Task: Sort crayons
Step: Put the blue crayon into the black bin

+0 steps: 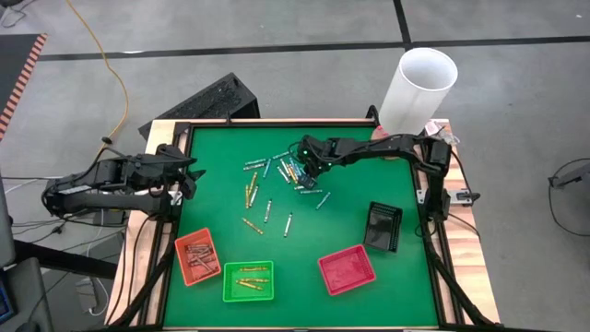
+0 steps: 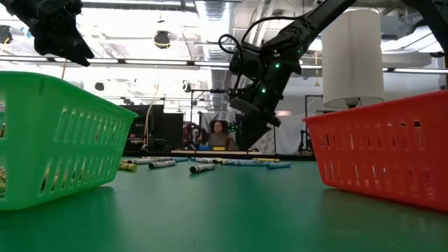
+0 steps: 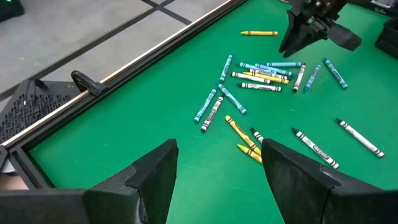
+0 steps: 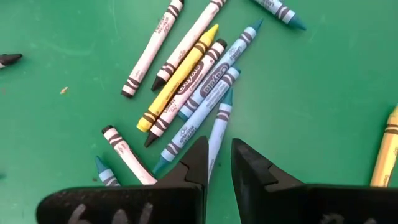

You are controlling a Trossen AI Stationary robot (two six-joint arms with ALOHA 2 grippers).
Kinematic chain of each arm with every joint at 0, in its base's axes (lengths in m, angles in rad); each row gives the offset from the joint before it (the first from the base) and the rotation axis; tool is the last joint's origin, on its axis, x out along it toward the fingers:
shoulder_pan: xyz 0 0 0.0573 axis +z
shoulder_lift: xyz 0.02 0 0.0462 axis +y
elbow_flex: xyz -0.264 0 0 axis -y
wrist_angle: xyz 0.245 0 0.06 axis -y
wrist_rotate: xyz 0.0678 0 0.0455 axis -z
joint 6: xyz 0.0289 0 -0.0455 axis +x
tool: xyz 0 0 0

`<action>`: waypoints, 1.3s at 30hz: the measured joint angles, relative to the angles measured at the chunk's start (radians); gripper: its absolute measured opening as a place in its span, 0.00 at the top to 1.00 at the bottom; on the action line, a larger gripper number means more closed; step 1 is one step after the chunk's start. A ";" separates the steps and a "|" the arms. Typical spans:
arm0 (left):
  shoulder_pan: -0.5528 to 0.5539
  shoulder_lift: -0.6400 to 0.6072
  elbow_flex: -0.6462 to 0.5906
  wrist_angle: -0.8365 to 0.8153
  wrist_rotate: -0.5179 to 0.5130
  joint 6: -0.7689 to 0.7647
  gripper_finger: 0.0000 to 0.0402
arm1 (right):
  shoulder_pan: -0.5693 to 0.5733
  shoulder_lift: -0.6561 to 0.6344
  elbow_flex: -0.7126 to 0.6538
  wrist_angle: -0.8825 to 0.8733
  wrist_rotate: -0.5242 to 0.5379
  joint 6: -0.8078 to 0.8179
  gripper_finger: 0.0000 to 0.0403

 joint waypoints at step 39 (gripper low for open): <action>0.000 0.000 0.000 0.000 0.000 -0.003 0.44 | 0.023 0.087 0.003 -0.056 0.013 0.161 0.99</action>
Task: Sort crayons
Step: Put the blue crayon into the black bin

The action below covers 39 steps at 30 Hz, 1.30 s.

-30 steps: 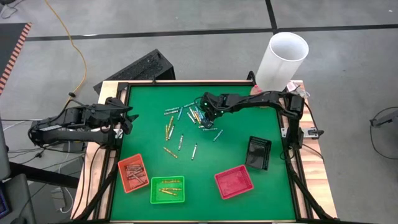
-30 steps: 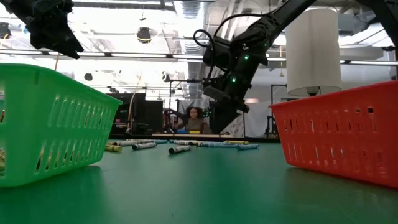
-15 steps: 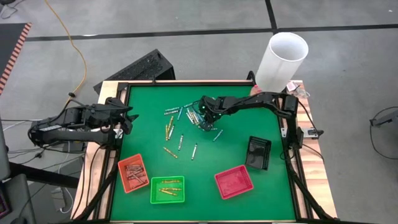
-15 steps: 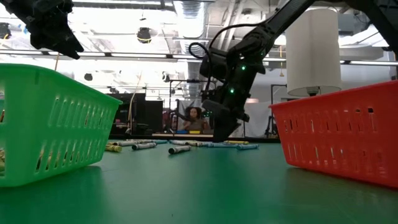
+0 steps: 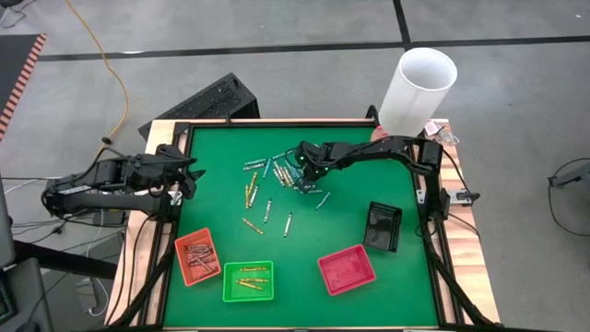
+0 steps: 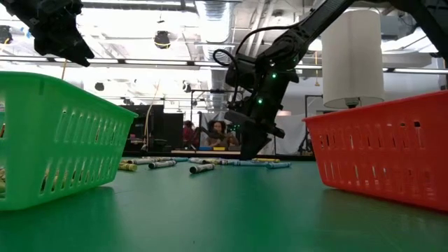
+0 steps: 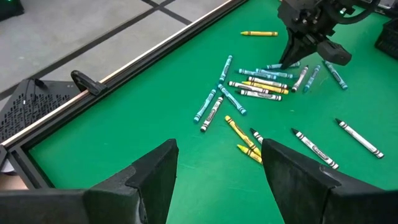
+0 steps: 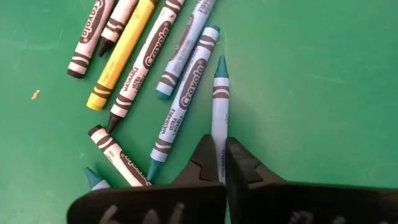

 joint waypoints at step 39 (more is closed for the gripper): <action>0.000 0.000 0.000 0.000 0.000 0.022 0.44 | 0.346 -0.541 -0.003 -1.026 0.253 0.829 1.00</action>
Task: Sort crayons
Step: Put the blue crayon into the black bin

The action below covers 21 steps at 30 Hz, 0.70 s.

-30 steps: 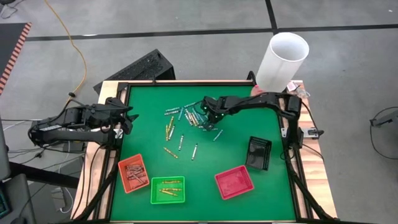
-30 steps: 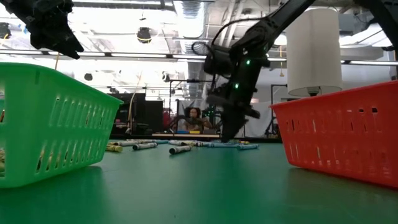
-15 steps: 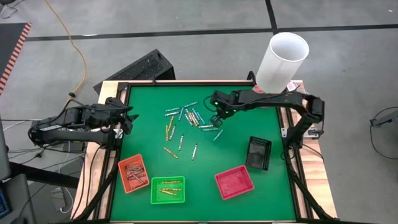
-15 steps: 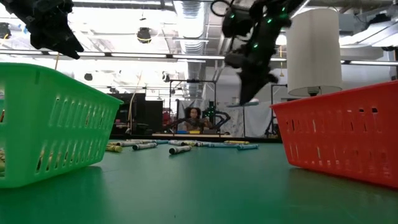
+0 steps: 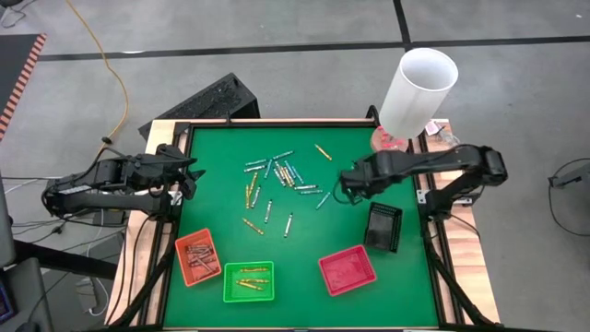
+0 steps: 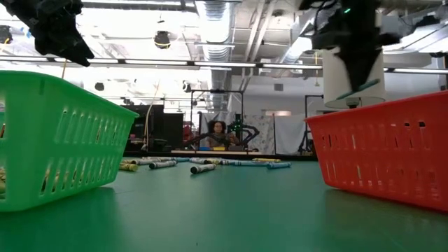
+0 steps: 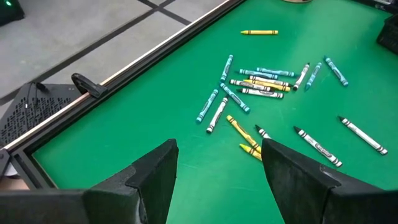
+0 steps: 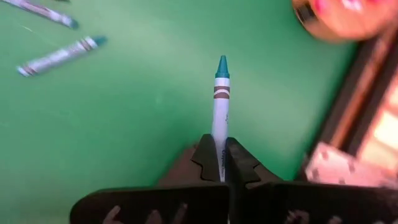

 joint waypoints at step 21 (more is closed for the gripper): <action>0.000 0.000 0.000 0.001 -0.001 0.008 0.44 | 0.478 0.009 -0.163 0.121 -0.089 0.842 1.00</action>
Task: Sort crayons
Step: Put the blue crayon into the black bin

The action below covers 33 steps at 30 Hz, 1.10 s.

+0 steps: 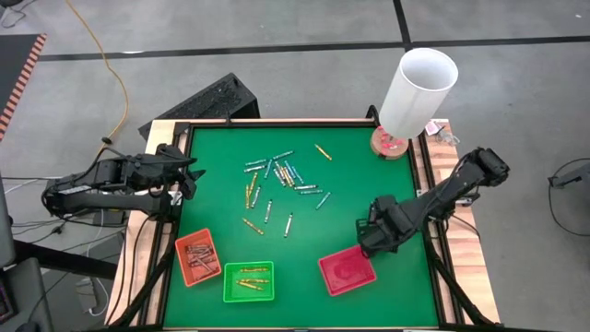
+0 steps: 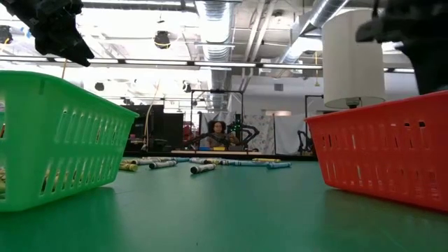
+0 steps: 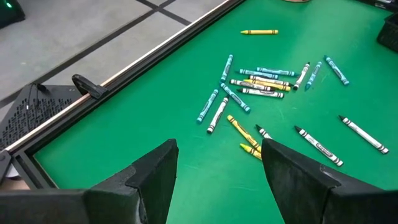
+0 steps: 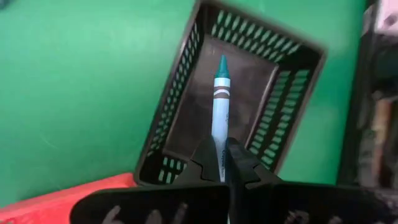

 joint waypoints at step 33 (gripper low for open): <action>0.000 0.000 0.000 0.007 -0.003 0.014 0.44 | -0.149 -0.002 -0.305 0.361 -0.041 -0.084 0.98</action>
